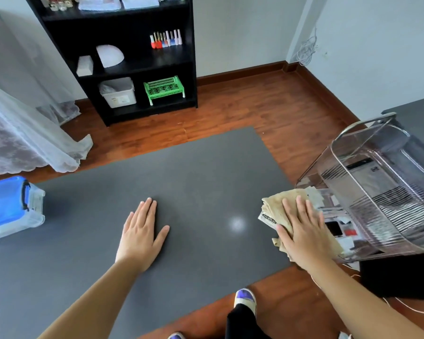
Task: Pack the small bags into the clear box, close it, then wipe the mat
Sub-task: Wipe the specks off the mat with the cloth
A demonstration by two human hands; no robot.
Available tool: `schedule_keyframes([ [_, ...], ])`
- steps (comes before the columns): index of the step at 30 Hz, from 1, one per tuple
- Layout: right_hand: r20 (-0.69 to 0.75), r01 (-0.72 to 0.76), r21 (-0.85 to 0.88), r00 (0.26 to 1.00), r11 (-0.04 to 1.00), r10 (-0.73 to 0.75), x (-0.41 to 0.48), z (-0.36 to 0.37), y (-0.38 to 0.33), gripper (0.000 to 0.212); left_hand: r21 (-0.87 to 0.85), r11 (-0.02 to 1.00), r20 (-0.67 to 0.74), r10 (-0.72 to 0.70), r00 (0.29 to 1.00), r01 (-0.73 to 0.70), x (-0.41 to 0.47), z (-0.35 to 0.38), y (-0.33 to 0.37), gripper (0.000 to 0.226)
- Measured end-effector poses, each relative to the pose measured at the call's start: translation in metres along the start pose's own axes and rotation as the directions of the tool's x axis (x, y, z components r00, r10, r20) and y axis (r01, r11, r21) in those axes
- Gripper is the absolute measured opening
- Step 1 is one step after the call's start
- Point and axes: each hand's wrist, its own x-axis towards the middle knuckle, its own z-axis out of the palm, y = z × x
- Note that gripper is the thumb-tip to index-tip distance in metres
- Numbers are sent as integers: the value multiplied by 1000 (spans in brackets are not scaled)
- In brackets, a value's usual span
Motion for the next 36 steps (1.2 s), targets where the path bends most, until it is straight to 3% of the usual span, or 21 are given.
schedule_keyframes([
  [3, -3, -1, 30, 1000, 1000, 1, -9, -2, -55, 67, -14, 1000, 14, 20, 1000, -20, -14, -1, 0, 66],
  [5, -54, 159, 101, 987, 982, -154, -32, 1, -109, 67, -97, 995, 13, 10, 1000, -8, -18, -4, 1, 60],
  [9, -41, 574, 117, 818, 810, -574, -80, 13, -161, 58, -349, 937, 53, -9, 999, 27, -18, -16, -4, 56],
  [12, -40, 687, 96, 726, 720, -687, -68, 12, -115, 56, -345, 938, 78, 13, 997, 15, -27, -23, -14, 58],
  [14, -47, 641, 59, 768, 766, -639, -52, 9, -75, 60, -286, 958, 75, 34, 997, -12, -35, -22, -17, 58],
  [18, 24, 388, -6, 922, 922, -388, -14, -3, -33, 71, -183, 982, 104, 65, 992, -45, -45, -18, -22, 62],
  [21, -17, 170, -28, 985, 985, -170, 3, -2, -63, 72, -160, 986, 137, 79, 987, -57, -48, -19, -29, 63],
  [24, -64, -28, 123, 997, 992, 36, -14, 7, -120, 63, -125, 990, 136, 77, 988, -60, -50, -17, -30, 64],
  [25, -83, 21, 140, 997, 990, -9, -28, 11, -138, 61, -111, 992, 132, 71, 989, -56, -51, -16, -30, 65],
  [27, -125, 265, 99, 960, 959, -252, -58, 20, -164, 59, -91, 995, 135, 61, 989, -49, -51, -15, -30, 66],
  [29, -104, 496, 61, 866, 866, -489, -75, 24, -163, 56, -83, 995, 147, 63, 987, -51, -51, -15, -30, 68],
  [31, -84, 607, 59, 794, 792, -602, -68, 20, -137, 55, -91, 994, 153, 67, 986, -53, -50, -16, -29, 72],
  [33, -100, 615, 42, 786, 787, -610, -57, 15, -99, 54, -94, 994, 159, 67, 985, -52, -50, -17, -29, 73],
  [36, -141, 417, 29, 902, 908, -409, -41, 8, -24, 52, -88, 995, 157, 65, 986, -51, -50, -16, -28, 69],
])
